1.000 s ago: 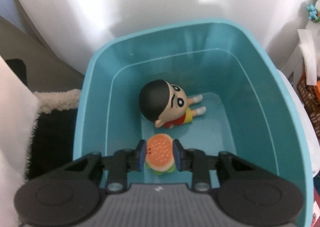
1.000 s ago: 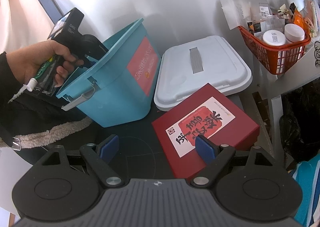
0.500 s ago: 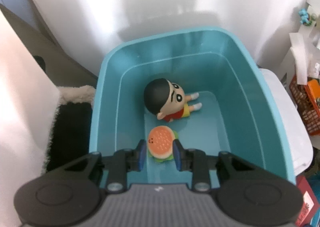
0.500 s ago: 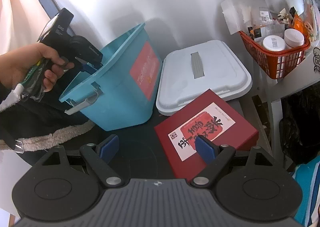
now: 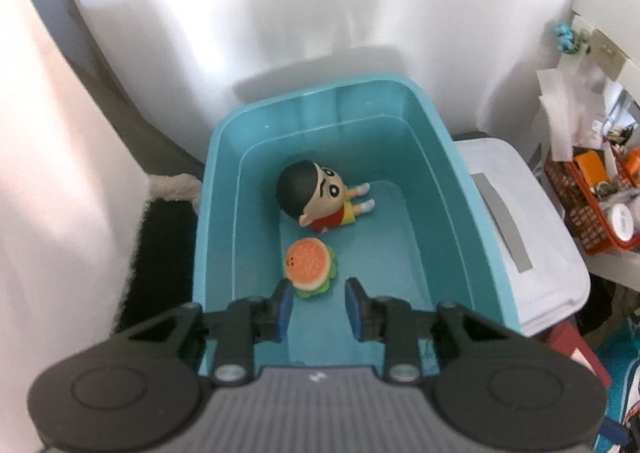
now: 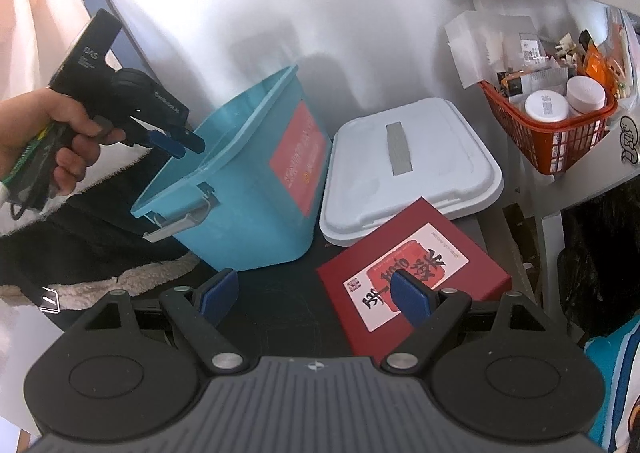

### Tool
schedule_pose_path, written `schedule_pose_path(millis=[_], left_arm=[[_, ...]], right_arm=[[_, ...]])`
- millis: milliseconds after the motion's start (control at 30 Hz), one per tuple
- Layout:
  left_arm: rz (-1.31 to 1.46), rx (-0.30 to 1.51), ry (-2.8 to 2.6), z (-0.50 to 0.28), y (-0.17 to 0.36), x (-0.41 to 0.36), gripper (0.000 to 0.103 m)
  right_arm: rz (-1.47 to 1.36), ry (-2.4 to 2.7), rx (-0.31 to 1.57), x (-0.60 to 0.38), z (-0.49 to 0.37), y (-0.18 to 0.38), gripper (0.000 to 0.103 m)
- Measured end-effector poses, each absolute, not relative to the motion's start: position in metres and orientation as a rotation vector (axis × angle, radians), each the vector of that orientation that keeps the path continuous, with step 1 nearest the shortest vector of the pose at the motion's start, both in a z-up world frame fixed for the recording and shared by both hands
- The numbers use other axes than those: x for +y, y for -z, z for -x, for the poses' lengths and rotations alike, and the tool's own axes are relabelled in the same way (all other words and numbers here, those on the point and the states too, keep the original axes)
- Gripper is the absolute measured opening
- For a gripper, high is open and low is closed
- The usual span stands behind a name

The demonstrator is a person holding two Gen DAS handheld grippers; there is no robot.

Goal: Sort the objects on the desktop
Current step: 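Raise the left tool out of the teal bin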

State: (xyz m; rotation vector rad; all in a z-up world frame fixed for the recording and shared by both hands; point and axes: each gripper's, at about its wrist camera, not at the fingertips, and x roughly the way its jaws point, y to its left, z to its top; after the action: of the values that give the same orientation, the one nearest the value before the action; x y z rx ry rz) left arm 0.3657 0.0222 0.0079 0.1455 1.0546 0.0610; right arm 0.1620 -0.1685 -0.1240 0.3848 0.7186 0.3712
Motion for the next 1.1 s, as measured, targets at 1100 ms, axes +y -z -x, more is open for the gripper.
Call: schedule_pose_path(millis=[1100], left_arm=[[-0.091, 0.961, 0.057, -0.236, -0.052, -0.018, 0.035]], right_arm=[[-0.325, -0.382, 0.625, -0.167, -0.123, 0.093, 0.103]])
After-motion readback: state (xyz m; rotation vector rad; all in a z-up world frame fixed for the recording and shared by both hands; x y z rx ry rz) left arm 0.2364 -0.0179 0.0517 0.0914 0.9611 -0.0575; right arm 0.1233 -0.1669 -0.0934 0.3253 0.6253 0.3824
